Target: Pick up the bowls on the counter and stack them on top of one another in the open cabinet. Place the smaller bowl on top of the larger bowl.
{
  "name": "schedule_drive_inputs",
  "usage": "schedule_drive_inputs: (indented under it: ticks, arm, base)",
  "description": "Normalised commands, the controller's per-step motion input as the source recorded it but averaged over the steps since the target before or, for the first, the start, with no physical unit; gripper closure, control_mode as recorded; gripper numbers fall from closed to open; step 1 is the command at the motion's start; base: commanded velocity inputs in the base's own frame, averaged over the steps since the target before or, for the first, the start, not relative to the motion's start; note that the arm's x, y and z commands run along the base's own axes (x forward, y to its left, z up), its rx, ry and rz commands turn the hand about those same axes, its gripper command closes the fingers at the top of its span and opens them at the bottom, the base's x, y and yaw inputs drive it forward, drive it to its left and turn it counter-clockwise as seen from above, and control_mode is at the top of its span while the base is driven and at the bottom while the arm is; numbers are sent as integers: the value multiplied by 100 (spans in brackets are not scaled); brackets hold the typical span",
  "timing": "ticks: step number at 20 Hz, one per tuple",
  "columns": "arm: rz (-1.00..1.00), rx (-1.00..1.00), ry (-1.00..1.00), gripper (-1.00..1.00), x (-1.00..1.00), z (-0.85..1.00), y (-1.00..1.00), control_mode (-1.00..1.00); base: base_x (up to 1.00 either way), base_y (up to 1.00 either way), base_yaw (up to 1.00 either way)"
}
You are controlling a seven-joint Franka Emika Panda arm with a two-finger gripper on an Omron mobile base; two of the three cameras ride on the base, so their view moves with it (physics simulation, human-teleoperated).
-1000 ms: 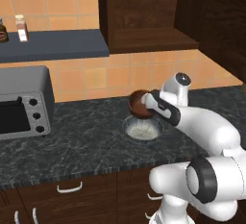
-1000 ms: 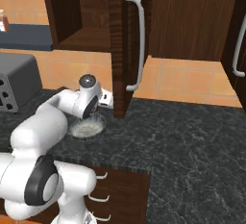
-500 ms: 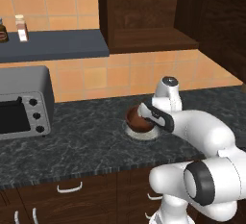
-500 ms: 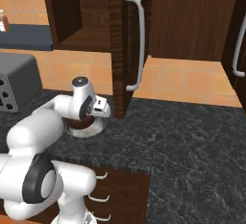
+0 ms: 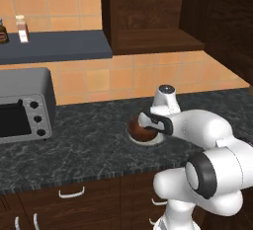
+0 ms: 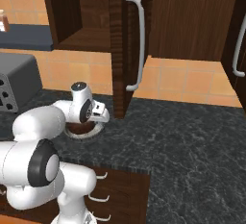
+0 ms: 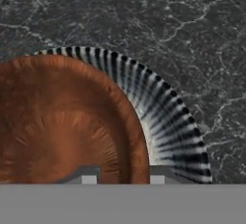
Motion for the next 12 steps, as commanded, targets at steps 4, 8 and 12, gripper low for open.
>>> schedule_drive_inputs:
  ticks: [4,8,12]
  arm:
    - [-4,6,-2,-100,0,65,-21,-100]
    - [-10,1,22,-100,0,-5,-76,-100]
    - [0,0,9,-100,0,-36,-2,-100]
  base:
    - [0,0,0]
    - [0,0,0]
    - [0,0,0]
